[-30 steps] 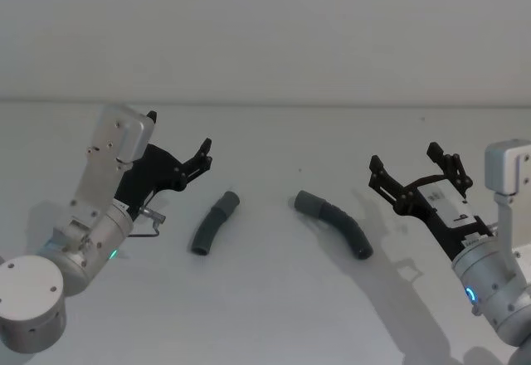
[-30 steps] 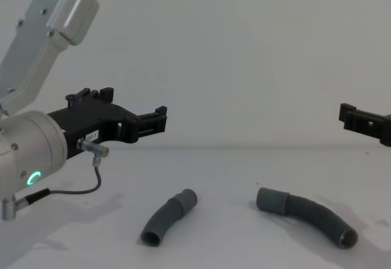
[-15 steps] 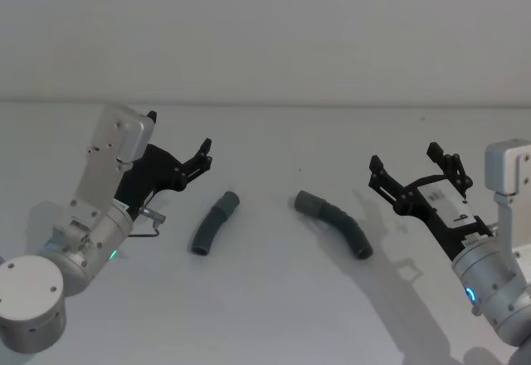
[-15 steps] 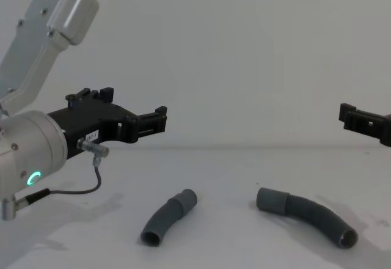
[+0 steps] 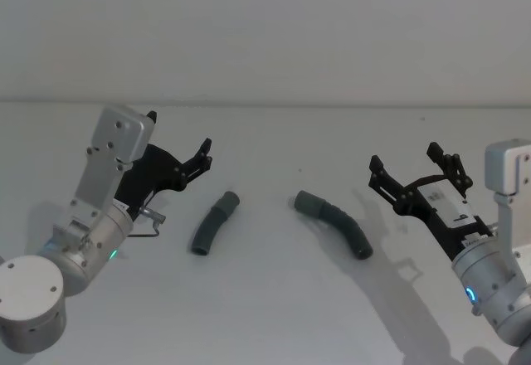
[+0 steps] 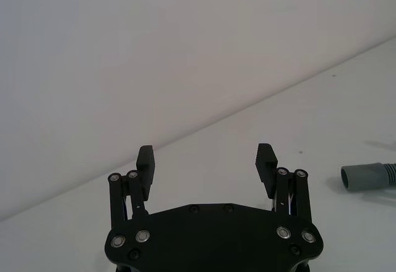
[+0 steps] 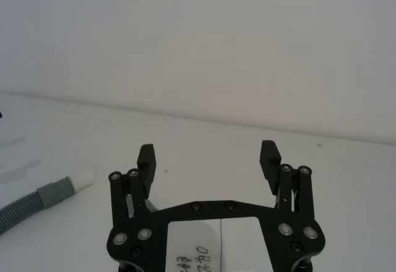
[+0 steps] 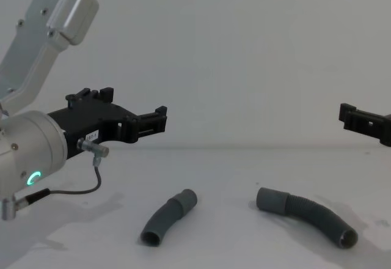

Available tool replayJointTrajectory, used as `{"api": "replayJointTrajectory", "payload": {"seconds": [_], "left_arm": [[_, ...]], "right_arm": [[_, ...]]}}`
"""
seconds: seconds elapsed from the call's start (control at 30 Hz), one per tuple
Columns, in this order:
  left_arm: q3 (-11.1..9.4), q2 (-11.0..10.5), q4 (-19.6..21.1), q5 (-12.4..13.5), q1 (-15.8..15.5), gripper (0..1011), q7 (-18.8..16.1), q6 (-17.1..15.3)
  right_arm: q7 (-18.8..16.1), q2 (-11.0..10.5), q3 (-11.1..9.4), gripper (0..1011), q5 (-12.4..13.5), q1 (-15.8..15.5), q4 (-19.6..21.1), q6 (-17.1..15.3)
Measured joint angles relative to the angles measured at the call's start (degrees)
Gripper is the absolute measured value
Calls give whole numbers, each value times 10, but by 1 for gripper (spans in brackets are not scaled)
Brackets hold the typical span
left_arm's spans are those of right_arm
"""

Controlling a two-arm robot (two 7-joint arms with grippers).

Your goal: Use both hands to pick up one end of the pipe from the table, align the ends, and insert them.

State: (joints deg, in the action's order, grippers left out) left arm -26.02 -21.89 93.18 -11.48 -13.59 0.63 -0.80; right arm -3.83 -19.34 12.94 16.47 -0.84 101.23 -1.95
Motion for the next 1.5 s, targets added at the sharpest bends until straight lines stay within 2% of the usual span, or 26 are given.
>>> {"api": "replayJointTrajectory", "payload": {"seconds": [0.47, 0.73, 1.1, 1.13, 1.5], "left_arm": [[0, 2, -3, 0, -4, 1003, 3, 0], [-2, 4, -9, -11, -22, 1003, 28, -22], [-4, 15, -2, -35, -35, 1003, 51, -98], [-5, 17, 1, -38, -36, 1003, 52, -113], [-7, 40, 18, -53, -27, 1003, 35, -210]], "right_arm": [[-3, 0, 1, 1001, 0, 4, -2, -1], [-36, -2, 6, 1001, 10, 34, -19, -10], [-110, -14, 15, 1001, 46, 95, -47, -47], [-121, -17, 16, 1001, 52, 104, -51, -54], [-170, -30, 22, 1001, 91, 140, -71, -105]]}}
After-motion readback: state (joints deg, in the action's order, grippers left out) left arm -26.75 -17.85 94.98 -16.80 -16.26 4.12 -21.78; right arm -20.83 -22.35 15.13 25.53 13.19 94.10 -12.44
